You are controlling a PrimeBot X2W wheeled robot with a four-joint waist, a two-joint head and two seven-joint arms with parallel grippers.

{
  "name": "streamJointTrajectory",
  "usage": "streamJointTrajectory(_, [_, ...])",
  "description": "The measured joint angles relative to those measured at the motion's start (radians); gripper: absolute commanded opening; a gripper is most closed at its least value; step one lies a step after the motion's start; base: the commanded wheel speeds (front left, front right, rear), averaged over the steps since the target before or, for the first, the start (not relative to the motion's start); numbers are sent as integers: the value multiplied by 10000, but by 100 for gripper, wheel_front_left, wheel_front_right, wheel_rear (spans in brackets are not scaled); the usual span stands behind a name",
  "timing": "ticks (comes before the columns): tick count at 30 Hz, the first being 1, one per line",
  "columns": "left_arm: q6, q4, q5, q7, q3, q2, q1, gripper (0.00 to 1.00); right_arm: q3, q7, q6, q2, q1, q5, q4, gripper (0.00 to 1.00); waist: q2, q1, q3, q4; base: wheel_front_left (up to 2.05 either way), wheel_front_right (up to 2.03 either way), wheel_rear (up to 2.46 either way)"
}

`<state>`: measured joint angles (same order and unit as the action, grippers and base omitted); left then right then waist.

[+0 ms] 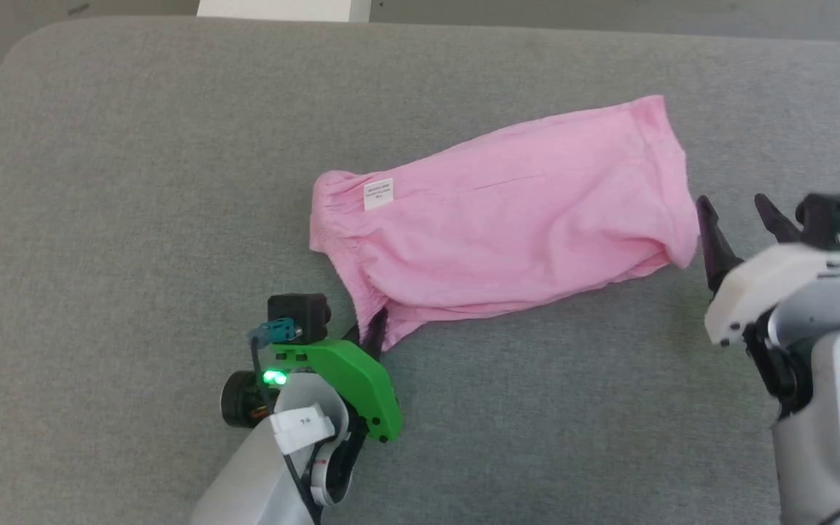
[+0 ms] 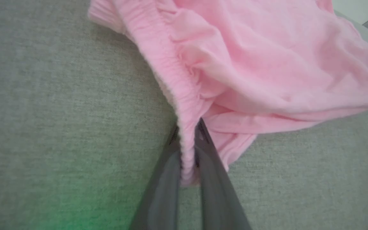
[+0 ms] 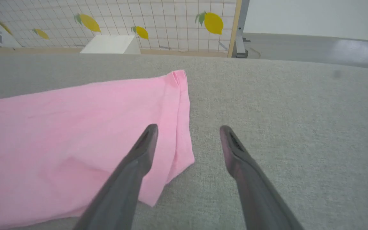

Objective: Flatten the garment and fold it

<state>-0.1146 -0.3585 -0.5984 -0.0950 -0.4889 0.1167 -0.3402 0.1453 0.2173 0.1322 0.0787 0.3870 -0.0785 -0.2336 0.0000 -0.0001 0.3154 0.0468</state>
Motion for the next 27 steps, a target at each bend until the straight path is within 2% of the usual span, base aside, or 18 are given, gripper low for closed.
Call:
streamJointTrajectory(4, [88, 113, 15, 86, -134, -54, -137, 0, 347, 1369, 0, -23, 816, 290, -1258, 100, 0, 0, 175, 207, 0, 0, 0])
streamJointTrajectory(9, [148, 167, 17, 150, -253, -159, -267, 0, 347, 2861, -4, -56, 1399, 671, -1916, 100, 0, 0, 370, 435, 0, 0, 0])
streamJointTrajectory(10, [171, 171, 17, 174, -274, -174, -284, 0, 316, 3193, -4, -33, 1490, 719, -1923, 85, 0, 0, 398, 473, 0, 0, 0])
streamJointTrajectory(11, [178, 173, 17, 182, -295, -180, -297, 0, 307, 3494, -4, -13, 1562, 719, -1893, 41, 0, 0, 421, 503, 0, 0, 0])
streamJointTrajectory(13, [205, 171, 17, 221, -320, -182, -308, 0, 217, 3768, -6, 17, 1592, 723, -1732, 0, 0, 0, 439, 529, 0, 0, 0])
streamJointTrajectory(19, [236, 173, 48, 351, -378, -94, -302, 0, 36, 3544, -4, -96, 996, 640, -838, 0, 0, 1, 223, 450, 0, 0, 0])
streamJointTrajectory(27, [303, 1072, -12, -316, -460, 619, 343, 0, 198, 3256, -4, -190, -1495, -77, 2270, 0, 0, 1, -441, 298, 0, 0, 0])
